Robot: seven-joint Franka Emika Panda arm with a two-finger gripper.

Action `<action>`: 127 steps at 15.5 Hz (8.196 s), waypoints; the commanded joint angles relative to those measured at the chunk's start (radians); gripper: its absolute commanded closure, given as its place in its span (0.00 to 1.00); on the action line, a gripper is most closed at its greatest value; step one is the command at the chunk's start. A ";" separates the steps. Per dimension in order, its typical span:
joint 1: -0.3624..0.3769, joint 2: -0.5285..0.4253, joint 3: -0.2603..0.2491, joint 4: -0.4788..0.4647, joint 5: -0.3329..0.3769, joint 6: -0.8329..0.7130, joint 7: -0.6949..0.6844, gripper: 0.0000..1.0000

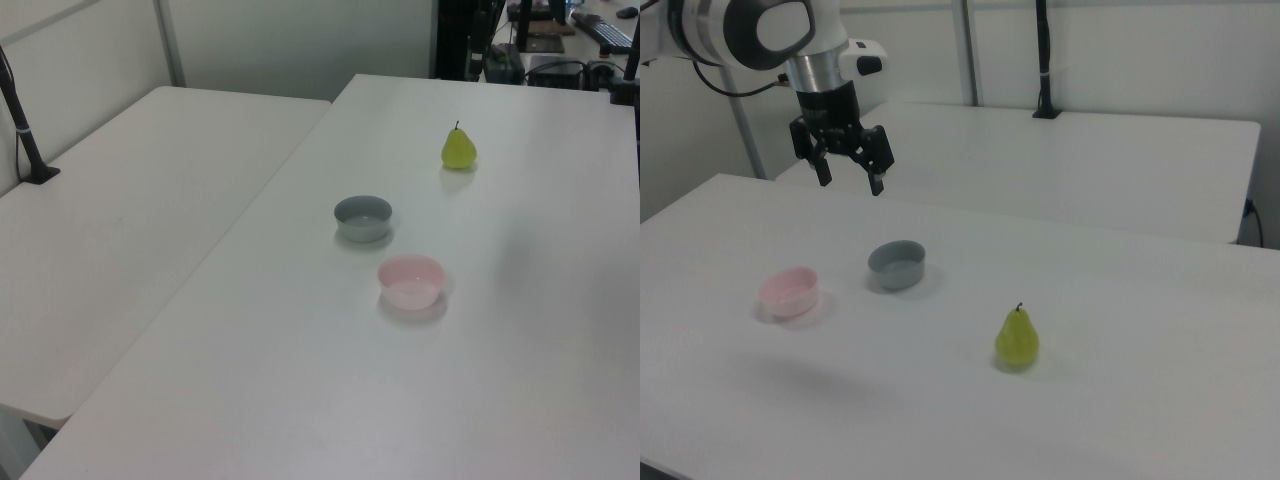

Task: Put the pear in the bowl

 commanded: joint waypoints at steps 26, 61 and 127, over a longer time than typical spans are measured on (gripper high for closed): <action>-0.034 0.005 0.000 -0.012 -0.013 0.024 -0.326 0.00; -0.195 0.444 -0.078 -0.031 -0.057 0.467 -0.342 0.00; 0.352 0.063 -0.026 -0.184 0.081 0.265 0.108 1.00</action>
